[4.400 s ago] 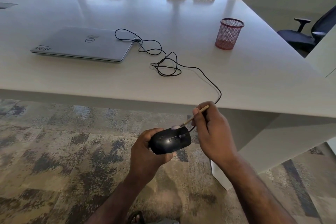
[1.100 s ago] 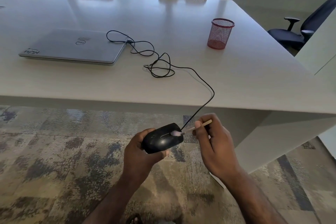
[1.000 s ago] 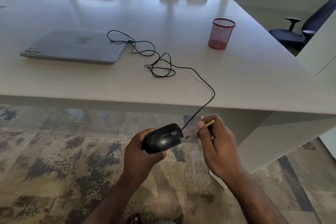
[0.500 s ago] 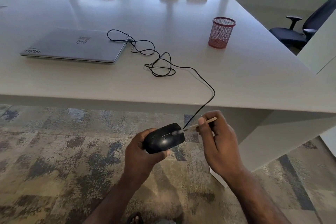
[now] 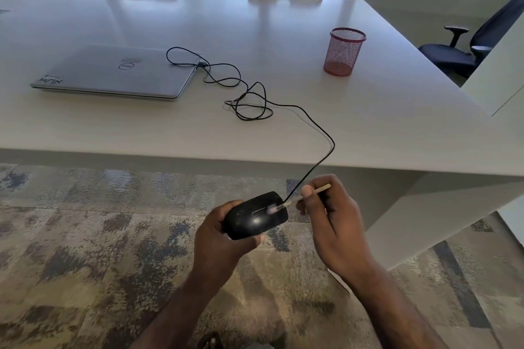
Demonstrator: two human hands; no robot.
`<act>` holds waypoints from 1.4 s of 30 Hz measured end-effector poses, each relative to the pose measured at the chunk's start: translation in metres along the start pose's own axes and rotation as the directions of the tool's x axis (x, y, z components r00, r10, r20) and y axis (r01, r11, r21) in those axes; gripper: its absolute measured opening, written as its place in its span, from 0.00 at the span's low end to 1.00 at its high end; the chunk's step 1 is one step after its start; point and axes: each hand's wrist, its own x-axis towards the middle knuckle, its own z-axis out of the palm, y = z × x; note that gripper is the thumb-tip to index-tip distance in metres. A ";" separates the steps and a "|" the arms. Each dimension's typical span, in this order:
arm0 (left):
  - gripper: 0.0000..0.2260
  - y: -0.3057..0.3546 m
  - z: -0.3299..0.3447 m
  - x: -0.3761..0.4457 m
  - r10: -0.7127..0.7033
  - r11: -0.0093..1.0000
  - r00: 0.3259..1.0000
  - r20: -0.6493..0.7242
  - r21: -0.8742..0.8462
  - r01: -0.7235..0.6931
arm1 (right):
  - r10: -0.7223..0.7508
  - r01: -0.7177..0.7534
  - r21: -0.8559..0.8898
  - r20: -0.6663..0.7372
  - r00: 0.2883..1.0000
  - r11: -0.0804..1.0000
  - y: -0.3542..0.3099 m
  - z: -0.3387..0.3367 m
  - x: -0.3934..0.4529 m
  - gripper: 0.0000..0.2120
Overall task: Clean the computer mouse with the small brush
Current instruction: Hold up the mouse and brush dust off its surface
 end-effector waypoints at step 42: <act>0.31 0.002 0.000 -0.007 -0.007 0.999 1.000 0.014 -0.043 0.007 | 0.092 -0.090 0.077 -0.031 0.995 0.993 0.011 -0.007 0.010 0.06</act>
